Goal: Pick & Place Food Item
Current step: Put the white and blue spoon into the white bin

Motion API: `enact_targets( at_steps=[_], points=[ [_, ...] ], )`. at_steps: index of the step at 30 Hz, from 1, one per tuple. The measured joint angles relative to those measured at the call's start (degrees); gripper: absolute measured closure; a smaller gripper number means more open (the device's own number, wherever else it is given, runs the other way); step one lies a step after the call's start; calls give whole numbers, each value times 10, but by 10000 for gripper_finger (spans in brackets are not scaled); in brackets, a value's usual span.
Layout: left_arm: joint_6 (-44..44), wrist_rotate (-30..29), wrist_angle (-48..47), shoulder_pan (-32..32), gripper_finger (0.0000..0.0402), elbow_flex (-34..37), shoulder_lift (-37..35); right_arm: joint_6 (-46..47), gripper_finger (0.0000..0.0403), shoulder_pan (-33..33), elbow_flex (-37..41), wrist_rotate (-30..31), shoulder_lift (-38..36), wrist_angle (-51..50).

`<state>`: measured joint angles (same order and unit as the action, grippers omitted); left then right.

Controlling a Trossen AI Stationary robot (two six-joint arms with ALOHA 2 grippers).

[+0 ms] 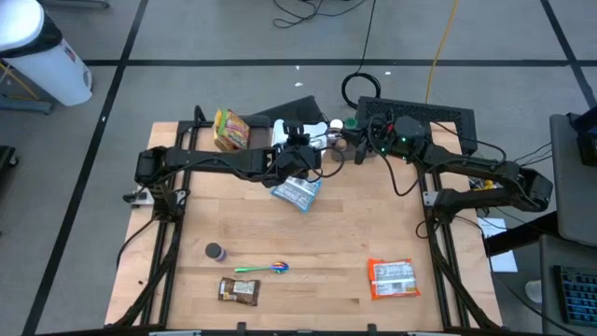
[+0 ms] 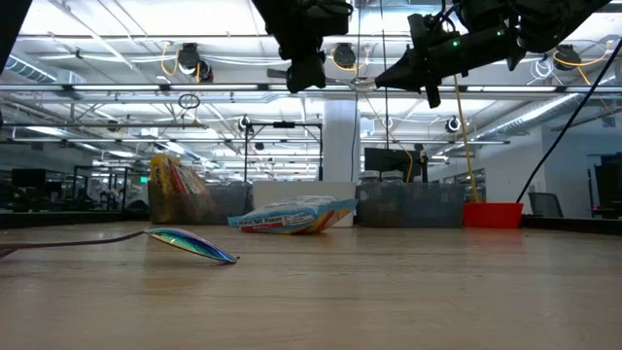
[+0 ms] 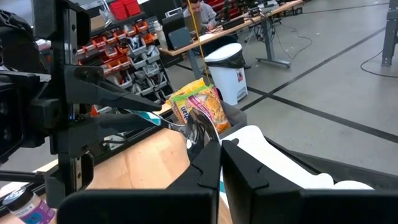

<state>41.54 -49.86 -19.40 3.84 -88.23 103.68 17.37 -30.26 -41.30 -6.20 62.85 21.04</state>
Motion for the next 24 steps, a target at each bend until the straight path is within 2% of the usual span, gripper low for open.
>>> enact_targets(
  at_steps=[5, 11, 18, 24],
  points=[
    [4, 0, 0, 0, 358, 0, 0, 0, 403, 0, 0, 0, 0, 1],
    [8, -1, 0, 0, 370, 0, 0, -4, 390, 0, 0, -15, 0, 11],
    [25, 6, -6, 2, 370, 0, 0, -7, 329, 0, 0, -45, 0, 37],
    [13, 9, -47, 34, 370, 0, -3, -9, 274, -3, 0, -45, -7, 49]
  ],
)
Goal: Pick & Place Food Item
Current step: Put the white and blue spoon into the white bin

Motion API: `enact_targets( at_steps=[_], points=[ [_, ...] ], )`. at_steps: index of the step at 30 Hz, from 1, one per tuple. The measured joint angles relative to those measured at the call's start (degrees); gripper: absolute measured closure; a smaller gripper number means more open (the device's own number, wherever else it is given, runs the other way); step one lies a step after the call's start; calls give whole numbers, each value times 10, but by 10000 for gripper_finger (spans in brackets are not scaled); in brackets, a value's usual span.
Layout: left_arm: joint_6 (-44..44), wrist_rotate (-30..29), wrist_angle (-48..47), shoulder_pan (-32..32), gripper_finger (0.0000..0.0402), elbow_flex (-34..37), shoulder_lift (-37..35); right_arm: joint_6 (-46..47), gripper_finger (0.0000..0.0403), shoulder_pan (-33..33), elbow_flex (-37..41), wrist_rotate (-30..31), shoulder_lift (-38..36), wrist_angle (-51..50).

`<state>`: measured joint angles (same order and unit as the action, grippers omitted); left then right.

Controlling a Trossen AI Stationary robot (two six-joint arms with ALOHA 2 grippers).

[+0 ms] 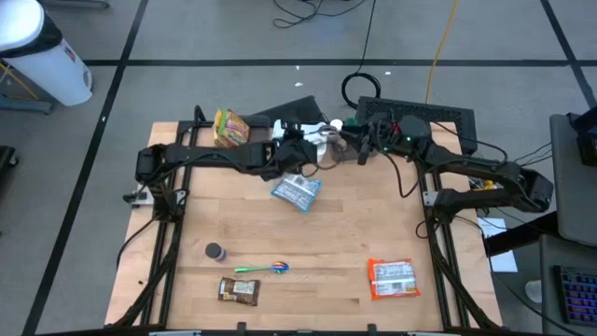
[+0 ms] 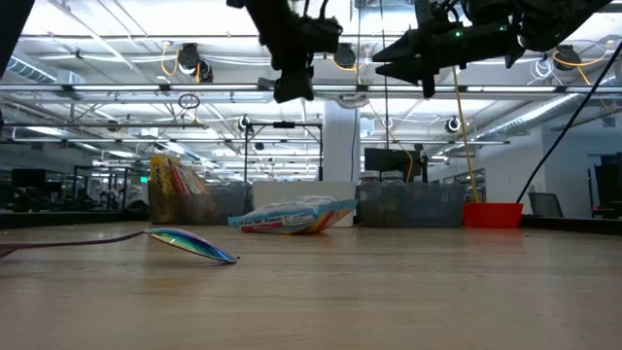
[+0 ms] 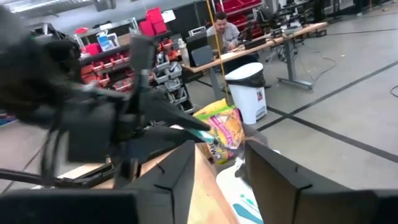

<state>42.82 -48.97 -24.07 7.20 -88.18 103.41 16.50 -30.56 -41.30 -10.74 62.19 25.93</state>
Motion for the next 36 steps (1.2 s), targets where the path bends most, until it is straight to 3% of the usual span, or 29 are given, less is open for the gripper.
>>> enact_targets(
  at_steps=[3, 9, 16, 22, 29, 36],
  points=[
    [-44, 51, -29, 35, 370, 0, -8, -1, 256, -5, 0, 1, -5, -4],
    [-144, 269, -70, 133, 369, 1, -11, -1, 239, -6, 0, 1, -8, -9],
    [-198, 444, 2, 218, 368, 39, -12, -5, 242, -6, 0, 1, -8, -9],
    [-258, 491, 96, 240, 367, 114, -12, -12, 241, -5, 28, 1, -8, 30],
    [-301, 496, 165, 217, 367, 165, -12, -5, 245, -5, 136, 2, -8, 201],
    [-308, 470, 182, 205, 367, 165, -8, 41, 241, 14, 261, 19, -8, 363]
  ],
)
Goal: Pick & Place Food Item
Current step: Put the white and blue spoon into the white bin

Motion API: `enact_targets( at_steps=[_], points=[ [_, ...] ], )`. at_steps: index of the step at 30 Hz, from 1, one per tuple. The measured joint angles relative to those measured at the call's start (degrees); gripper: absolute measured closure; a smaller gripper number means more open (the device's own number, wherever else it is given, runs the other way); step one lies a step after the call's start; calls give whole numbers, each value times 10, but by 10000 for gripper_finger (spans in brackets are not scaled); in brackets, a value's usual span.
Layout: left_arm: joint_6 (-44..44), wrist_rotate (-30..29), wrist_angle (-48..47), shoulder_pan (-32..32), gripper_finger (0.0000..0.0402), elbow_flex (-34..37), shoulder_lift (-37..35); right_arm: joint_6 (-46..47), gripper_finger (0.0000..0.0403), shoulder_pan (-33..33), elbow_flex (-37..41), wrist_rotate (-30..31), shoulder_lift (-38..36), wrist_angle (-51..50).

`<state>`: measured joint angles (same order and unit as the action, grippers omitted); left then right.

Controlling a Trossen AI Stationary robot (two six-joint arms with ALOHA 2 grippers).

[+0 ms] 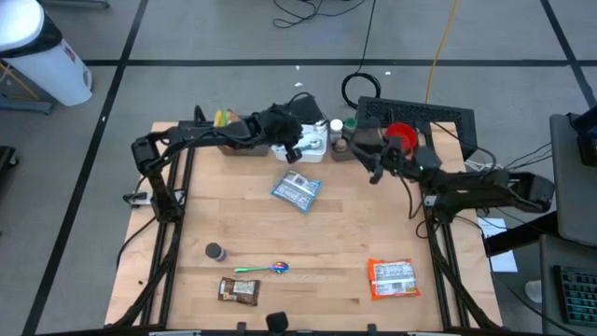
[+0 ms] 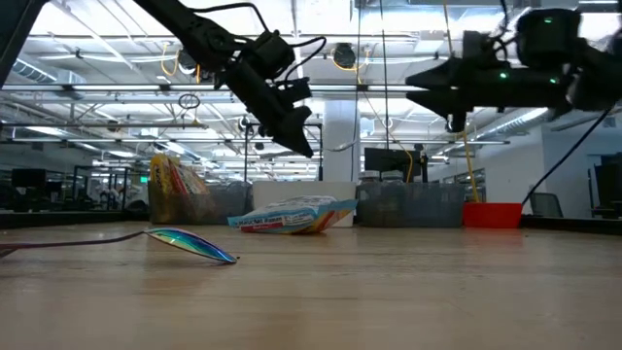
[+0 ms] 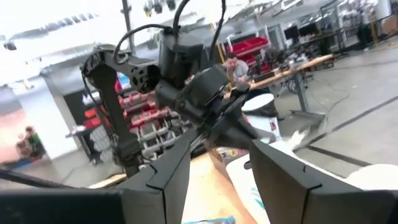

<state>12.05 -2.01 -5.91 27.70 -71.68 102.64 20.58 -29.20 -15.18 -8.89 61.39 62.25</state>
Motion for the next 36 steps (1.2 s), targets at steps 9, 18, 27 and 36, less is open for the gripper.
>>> enact_targets(
  at_steps=[9, 18, 27, 36],
  points=[
    [-20, -10, 8, 12, 367, -11, 35, 12, 247, 76, 92, 90, 0, 140],
    [-28, -15, -49, 13, 366, -76, 91, -3, 247, 102, 94, 88, 0, 144],
    [-33, -31, -102, 15, 366, -79, 106, -5, 247, 102, 94, 89, 0, 138],
    [-20, -25, -105, 22, 366, -79, 116, -5, 248, 102, 94, 89, 0, 138]
  ],
)
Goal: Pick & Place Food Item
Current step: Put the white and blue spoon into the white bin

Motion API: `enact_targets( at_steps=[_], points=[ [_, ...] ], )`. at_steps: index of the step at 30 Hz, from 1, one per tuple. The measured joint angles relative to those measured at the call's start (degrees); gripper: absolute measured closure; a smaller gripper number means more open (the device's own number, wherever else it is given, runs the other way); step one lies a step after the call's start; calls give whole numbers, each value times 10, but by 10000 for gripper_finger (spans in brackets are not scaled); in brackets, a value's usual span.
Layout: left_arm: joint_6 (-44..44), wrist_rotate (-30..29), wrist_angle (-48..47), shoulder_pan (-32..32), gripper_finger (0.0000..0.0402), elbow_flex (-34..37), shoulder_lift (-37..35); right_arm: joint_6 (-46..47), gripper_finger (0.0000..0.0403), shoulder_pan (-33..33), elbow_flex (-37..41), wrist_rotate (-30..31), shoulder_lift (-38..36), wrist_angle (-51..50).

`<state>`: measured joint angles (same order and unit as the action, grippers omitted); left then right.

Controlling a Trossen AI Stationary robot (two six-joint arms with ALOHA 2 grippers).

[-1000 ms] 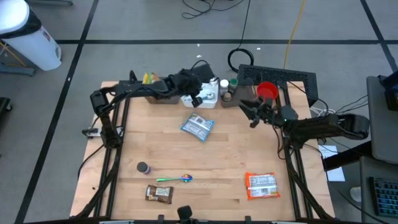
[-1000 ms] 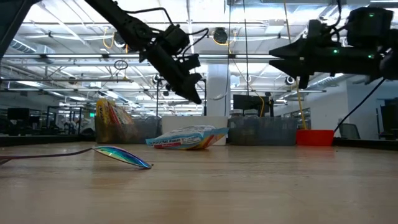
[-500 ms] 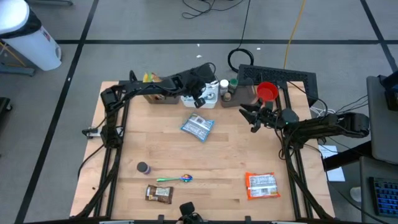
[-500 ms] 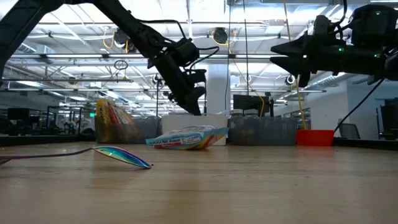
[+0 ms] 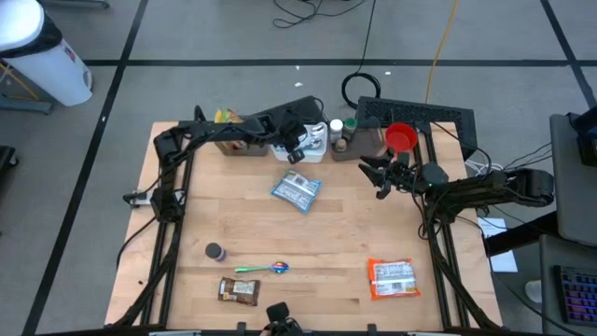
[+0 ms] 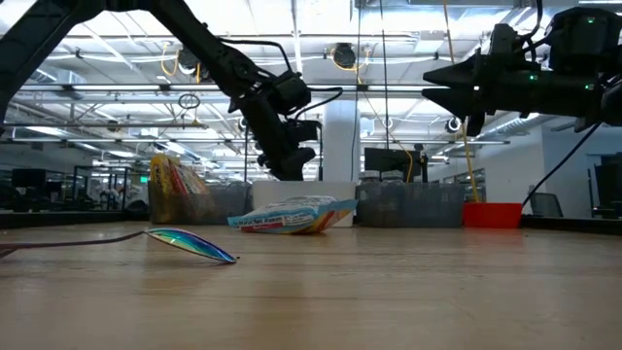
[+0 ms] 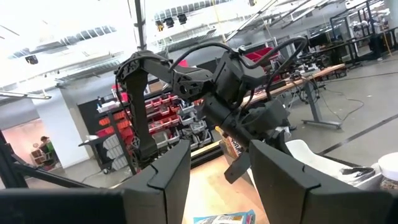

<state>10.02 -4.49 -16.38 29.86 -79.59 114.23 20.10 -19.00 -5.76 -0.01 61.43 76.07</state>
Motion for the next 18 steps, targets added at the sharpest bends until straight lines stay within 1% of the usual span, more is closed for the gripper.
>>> enact_targets(
  at_steps=[7, 12, 18],
  points=[
    [11, 19, 24, 3, 366, 0, 13, 0, 248, 0, 0, 0, 0, 0],
    [10, 32, 19, 6, 366, 0, 26, -5, 248, 0, 0, 0, 0, 0],
    [9, 65, 14, 14, 366, 0, 27, -13, 248, 0, 0, 1, 0, 0]
  ],
)
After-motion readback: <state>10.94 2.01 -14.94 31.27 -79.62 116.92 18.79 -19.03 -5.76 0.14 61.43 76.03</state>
